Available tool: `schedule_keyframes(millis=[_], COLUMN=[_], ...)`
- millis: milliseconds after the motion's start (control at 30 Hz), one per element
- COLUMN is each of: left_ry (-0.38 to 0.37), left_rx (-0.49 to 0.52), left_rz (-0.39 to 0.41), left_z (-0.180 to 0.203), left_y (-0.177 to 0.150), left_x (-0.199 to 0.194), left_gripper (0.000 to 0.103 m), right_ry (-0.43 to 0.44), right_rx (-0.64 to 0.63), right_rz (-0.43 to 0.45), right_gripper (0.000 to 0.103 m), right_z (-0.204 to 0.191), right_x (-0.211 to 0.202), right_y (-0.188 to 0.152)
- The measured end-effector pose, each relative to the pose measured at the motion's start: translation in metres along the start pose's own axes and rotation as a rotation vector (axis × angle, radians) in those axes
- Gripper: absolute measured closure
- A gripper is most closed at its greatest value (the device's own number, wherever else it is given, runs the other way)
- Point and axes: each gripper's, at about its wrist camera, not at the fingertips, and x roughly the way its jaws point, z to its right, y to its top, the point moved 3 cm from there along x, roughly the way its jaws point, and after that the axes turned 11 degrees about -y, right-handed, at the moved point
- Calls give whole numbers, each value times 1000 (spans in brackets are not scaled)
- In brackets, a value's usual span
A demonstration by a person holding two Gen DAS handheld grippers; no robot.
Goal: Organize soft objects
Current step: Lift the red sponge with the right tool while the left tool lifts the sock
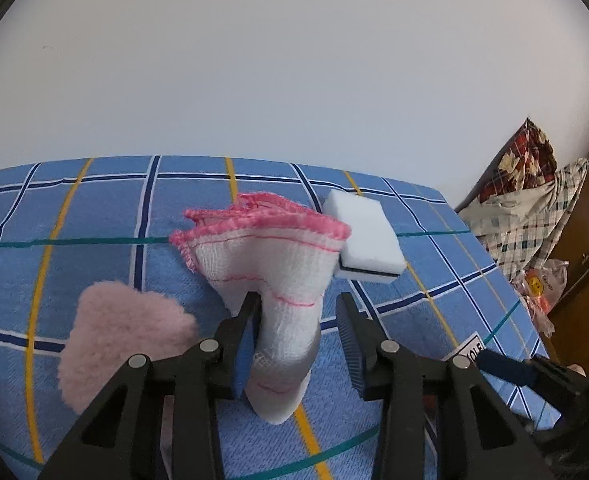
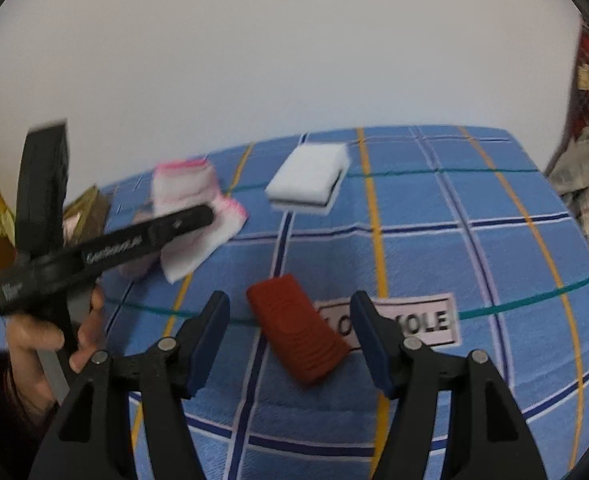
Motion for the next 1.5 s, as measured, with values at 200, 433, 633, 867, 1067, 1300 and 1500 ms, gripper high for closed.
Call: schedule_keyframes(millis=[200, 433, 633, 867, 1067, 1300, 1500], left_ry=[39, 42, -75, -146, -13, 55, 129], left_rx=[-37, -48, -72, -1, 89, 96, 131], left_rz=[-28, -27, 45, 142, 159, 198, 211], left_z=[-9, -13, -12, 8, 18, 2, -14], left_y=[0, -1, 2, 6, 5, 3, -5], left_x=[5, 2, -14, -38, -42, -61, -78], left_gripper=[61, 83, 87, 87, 87, 87, 87], right_ry=[-83, -140, -28, 168, 106, -7, -32], right_rx=[-142, -170, 24, 268, 270, 231, 224], right_rz=[-57, -61, -42, 65, 184, 276, 289], right_gripper=[40, 54, 66, 66, 66, 66, 66], right_z=[-19, -19, 8, 33, 34, 31, 18], right_x=[21, 22, 12, -8, -17, -26, -27], right_y=[-6, -11, -6, 9, 17, 17, 16])
